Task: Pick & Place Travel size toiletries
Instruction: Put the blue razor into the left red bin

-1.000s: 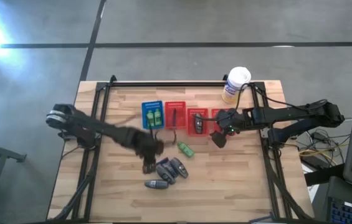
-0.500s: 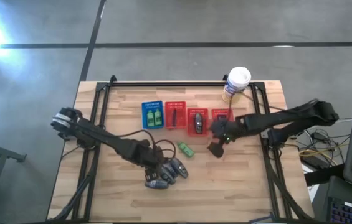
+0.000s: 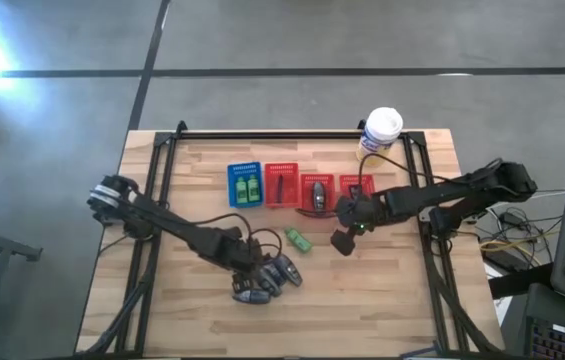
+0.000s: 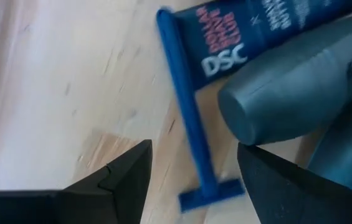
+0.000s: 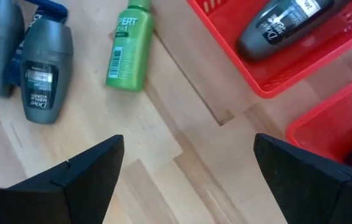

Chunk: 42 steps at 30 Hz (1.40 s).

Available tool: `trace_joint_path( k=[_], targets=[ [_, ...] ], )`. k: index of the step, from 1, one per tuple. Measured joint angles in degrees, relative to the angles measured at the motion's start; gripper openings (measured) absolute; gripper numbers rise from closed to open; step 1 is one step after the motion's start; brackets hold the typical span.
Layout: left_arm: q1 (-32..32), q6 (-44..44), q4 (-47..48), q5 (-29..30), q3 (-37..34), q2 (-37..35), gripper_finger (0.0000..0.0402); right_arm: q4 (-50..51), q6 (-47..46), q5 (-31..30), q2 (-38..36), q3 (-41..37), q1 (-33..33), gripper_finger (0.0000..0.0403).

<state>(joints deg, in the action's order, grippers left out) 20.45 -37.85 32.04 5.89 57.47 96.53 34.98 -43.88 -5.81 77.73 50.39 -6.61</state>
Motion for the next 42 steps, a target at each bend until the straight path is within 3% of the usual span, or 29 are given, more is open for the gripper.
trace_joint_path(
  k=[5, 8, 16, 18, 22, 27, 30, 34, 38, 42],
  targets=[
    [-0.05, 0.73, -2.46, -0.42, 0.0, 3.13, 0.023, 0.05, -0.34, -0.4, 0.12, -0.02, 0.0, 0.036],
    [-0.03, 0.76, -2.24, 0.11, 0.09, 3.89, 0.0203, 0.4, -0.34, -0.38, 0.15, -0.02, -0.02, 0.0355],
    [-2.11, -1.39, -0.17, 3.62, -0.15, 0.22, 0.0046, 0.91, -0.77, -0.46, 0.01, -0.04, -0.02, 0.0333],
    [-4.17, -4.65, 1.6, 3.83, -0.15, -2.5, 0.0024, 1.16, -1.02, -1.41, -0.66, -0.04, -0.02, 0.0328],
    [-10.17, -11.61, 0.67, 4.63, -0.22, -9.75, 0.0029, 2.92, -3.64, -4.78, -3.08, -0.04, -0.02, 0.0319],
    [-20.62, -23.05, -16.31, 10.99, -1.24, -15.19, 0.0026, 6.7, -10.19, -9.1, -6.11, -0.09, 0.03, 0.0313],
    [-26.62, -25.62, -24.89, 13.32, -1.81, -12.68, 0.0026, 7.03, -12.36, -9.65, -6.68, -0.4, 0.01, 0.0314],
    [-31.65, -29.56, -27.86, 12.32, -1.23, -5.89, 0.0036, 6.67, -13.62, -9.76, -6.46, -0.57, -0.02, 0.0324],
    [-33.39, -30.96, -28.45, 9.44, 1.95, -0.01, 0.0083, 6.74, -14.49, -9.82, -6.11, -0.62, -0.02, 0.0338],
    [-33.61, -26.95, -25.95, 9.47, 5.4, 3.19, 0.0138, 6.8, -14.67, -9.82, -6.1, -0.68, -0.26, 0.035]
  ],
)
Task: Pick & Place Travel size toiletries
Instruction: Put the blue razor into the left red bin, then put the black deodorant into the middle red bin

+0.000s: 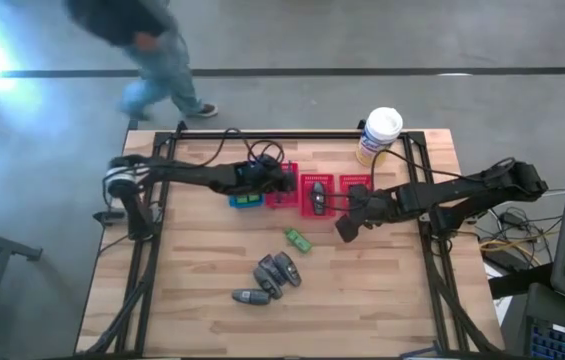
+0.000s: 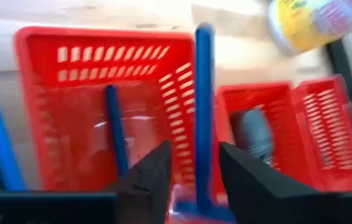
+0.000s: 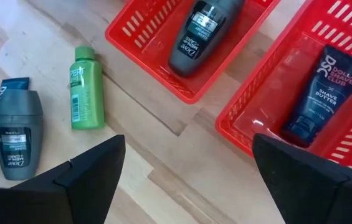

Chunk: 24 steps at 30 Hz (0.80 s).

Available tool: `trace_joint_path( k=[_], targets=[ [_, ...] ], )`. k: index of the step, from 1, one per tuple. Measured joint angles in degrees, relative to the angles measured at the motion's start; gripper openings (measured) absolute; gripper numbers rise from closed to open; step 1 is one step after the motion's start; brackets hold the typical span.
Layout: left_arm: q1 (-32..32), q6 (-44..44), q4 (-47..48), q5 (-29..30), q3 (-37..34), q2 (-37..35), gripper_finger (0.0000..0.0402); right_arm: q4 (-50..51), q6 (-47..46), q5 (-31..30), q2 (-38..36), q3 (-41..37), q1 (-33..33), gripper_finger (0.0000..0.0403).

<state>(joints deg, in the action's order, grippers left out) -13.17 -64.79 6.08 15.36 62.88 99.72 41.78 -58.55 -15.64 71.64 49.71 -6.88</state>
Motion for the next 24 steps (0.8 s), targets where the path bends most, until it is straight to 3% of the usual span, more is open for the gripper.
trace_joint_path(
  k=[8, 11, 13, 16, 24],
  targets=[
    [-0.04, 4.72, 15.54, -0.33, 2.45, -3.13, 0.0206, 2.2, 0.57, 0.07, 0.0, -0.04, -1.6, 0.0358],
    [1.84, 17.72, 15.62, -3.35, 2.35, -7.96, 0.0211, 2.29, 3.52, 1.53, 0.0, -0.04, -2.56, 0.0353],
    [5.1, 30.01, 16.37, -11.42, 2.6, -11.72, 0.0209, 2.16, 6.76, 3.82, 0.1, -0.04, -3.2, 0.035],
    [11.58, 37.38, 21.55, -22.36, 1.98, -14.83, 0.0208, 0.55, 10.84, 7.41, 0.79, -0.31, -3.83, 0.0345],
    [31.14, 39.26, 24.51, -20.18, -3.54, -15.72, 0.0208, -12.52, 9.62, 14.92, 7.91, -0.45, -4.43, 0.035]
  ],
)
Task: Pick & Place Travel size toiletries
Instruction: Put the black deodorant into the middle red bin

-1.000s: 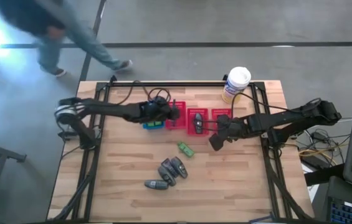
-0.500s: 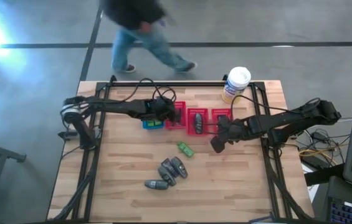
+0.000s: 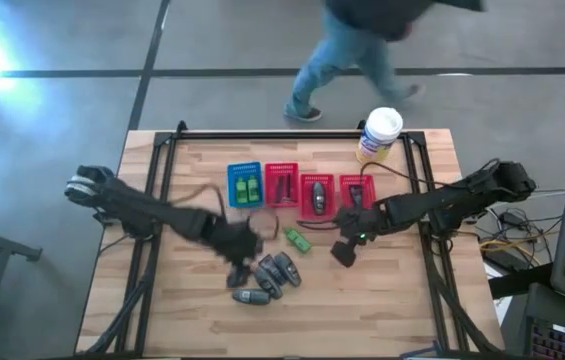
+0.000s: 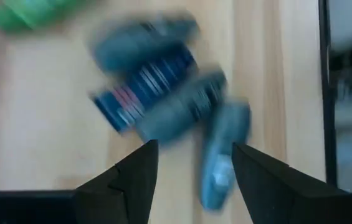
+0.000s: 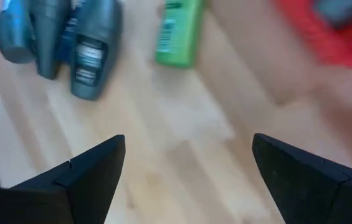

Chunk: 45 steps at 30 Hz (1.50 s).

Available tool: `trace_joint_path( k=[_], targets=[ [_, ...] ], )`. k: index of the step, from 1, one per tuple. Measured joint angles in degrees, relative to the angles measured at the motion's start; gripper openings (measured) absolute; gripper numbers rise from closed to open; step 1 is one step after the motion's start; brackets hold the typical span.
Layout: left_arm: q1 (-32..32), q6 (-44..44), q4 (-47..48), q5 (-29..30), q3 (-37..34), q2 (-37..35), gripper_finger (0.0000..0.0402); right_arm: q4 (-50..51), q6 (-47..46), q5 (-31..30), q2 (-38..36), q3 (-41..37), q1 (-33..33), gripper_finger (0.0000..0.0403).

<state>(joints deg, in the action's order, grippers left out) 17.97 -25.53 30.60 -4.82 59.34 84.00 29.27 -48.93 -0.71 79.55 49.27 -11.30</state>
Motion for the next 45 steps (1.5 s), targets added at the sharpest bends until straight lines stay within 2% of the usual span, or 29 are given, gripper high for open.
trace_joint_path(
  k=[3, 7, 11, 16, 19, 24, 33, 39, 45],
  targets=[
    [5.34, -0.91, 1.47, 2.36, -1.97, 0.05, 0.0208, -1.6, -2.9, 0.54, 4.83, 1.37, -0.5, 0.0354],
    [9.31, -6.94, 2.12, 4.17, -5.57, -0.68, 0.0208, -1.19, -5.29, -0.72, 10.79, 5.59, -0.75, 0.035],
    [12.17, -8.8, -3.81, 6.1, -9.31, -1.8, 0.0208, 2.26, -5.09, -0.77, 15.55, 11.63, -1.02, 0.0344],
    [15.11, -2.7, -11.46, 6.7, -12.03, -1.83, 0.0208, 11.07, -4.0, -1.31, 19.22, 19.64, -2.25, 0.0346],
    [16.12, 1.55, -13.81, 9.46, -13.27, -1.65, 0.021, 15.14, -4.87, -3.19, 20.7, 23.34, -3.0, 0.0355],
    [16.38, 3.38, -18.12, 11.87, -14.73, -1.58, 0.0237, 20.85, -5.9, -4.02, 22.8, 27.3, -3.35, 0.0365],
    [17.66, -0.06, -21.96, 12.07, -13.16, 2.93, 0.0316, 22.9, -1.93, -4.86, 22.05, 25.34, -4.54, 0.0366],
    [18.15, -1.01, -22.03, 13.55, -10.62, 4.43, 0.0321, 23.35, 2.64, -5.55, 20.35, 24.15, -6.14, 0.0366],
    [17.58, -2.72, -20.51, 17.22, -9.52, 3.57, 0.0319, 23.83, 3.59, -6.89, 14.63, 19.6, -7.35, 0.0366]
  ],
)
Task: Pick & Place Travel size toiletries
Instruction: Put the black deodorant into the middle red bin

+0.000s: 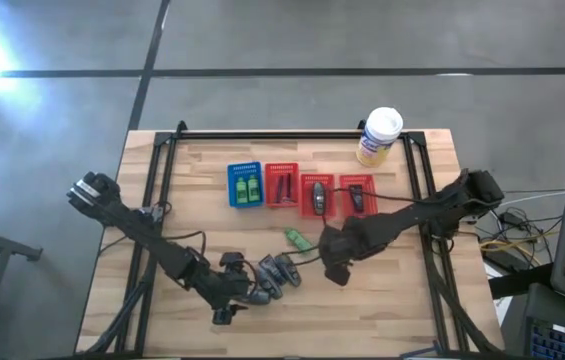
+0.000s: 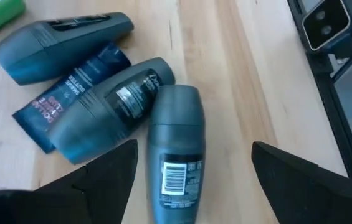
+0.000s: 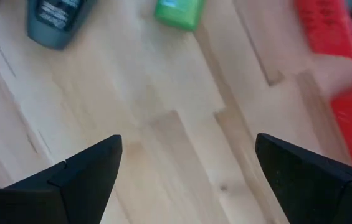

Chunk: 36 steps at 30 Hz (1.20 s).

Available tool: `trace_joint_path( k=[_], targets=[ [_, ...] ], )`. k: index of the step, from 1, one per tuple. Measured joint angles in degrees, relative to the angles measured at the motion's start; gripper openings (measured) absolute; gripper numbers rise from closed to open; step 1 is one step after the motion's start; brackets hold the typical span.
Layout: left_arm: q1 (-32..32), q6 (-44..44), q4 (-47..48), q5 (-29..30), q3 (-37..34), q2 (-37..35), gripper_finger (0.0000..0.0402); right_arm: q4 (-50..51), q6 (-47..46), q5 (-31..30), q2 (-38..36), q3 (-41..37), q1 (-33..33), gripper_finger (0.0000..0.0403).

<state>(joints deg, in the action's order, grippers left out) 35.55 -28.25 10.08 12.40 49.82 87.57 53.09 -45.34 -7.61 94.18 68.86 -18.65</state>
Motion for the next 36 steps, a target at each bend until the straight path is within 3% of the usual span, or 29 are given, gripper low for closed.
trace_joint_path(
  k=[14, 23, 31, 36],
  targets=[
    [-1.72, 1.05, 2.26, -3.43, 1.47, 3.29, 0.0319, -2.13, -13.48, -2.87, -23.96, -17.4, 0.17, 0.0366],
    [-1.93, 0.2, 1.4, -4.89, 3.54, 10.56, 0.0319, -2.88, -14.05, -1.08, -22.79, -19.9, 0.15, 0.0366],
    [-1.95, -3.5, 1.45, -4.96, 3.57, 12.26, 0.0318, -3.91, -12.73, -0.98, -21.23, -19.81, 0.15, 0.0366],
    [-1.95, -2.92, 1.92, -4.79, 3.52, 12.26, 0.0287, -11.35, -10.46, 1.09, -21.23, -19.89, 0.17, 0.0366]
  ],
)
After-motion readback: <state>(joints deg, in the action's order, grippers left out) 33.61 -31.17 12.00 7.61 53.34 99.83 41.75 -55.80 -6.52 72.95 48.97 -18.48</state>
